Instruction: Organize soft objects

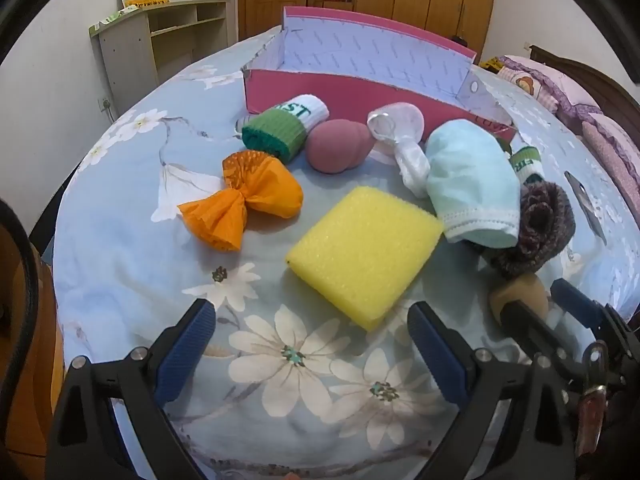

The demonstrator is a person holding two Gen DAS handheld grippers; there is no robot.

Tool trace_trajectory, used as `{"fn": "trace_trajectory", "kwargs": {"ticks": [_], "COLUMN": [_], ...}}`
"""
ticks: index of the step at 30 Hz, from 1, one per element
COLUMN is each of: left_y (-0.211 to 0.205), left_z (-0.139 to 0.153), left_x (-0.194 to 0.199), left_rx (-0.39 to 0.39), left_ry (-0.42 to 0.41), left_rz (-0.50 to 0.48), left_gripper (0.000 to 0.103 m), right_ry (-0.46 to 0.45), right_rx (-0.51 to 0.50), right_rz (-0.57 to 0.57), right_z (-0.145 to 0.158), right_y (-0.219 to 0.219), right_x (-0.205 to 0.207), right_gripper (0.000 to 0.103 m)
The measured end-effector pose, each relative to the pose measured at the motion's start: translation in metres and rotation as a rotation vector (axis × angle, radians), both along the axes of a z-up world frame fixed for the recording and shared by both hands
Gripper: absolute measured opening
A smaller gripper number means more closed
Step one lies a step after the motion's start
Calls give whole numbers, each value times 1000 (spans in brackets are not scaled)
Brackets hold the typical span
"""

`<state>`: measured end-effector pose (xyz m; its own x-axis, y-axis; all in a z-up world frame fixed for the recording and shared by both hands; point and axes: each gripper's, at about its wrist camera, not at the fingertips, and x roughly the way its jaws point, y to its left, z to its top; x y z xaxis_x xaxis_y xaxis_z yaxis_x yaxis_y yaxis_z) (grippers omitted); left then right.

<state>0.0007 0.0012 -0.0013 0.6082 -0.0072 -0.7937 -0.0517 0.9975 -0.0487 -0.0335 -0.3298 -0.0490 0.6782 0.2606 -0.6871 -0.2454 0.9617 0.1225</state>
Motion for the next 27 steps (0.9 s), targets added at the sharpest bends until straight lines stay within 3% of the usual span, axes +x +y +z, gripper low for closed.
{"fn": "trace_trajectory", "kwargs": {"ticks": [27], "left_y": [-1], "left_z": [1], "left_x": [1], "left_rx": [-2], "left_ry": [2], "left_rz": [1], "left_gripper": [99], "right_ry": [7], "right_rx": [1], "right_rz": [-1], "right_z": [-1], "right_y": [-1], "right_x": [1], "right_gripper": [86]}}
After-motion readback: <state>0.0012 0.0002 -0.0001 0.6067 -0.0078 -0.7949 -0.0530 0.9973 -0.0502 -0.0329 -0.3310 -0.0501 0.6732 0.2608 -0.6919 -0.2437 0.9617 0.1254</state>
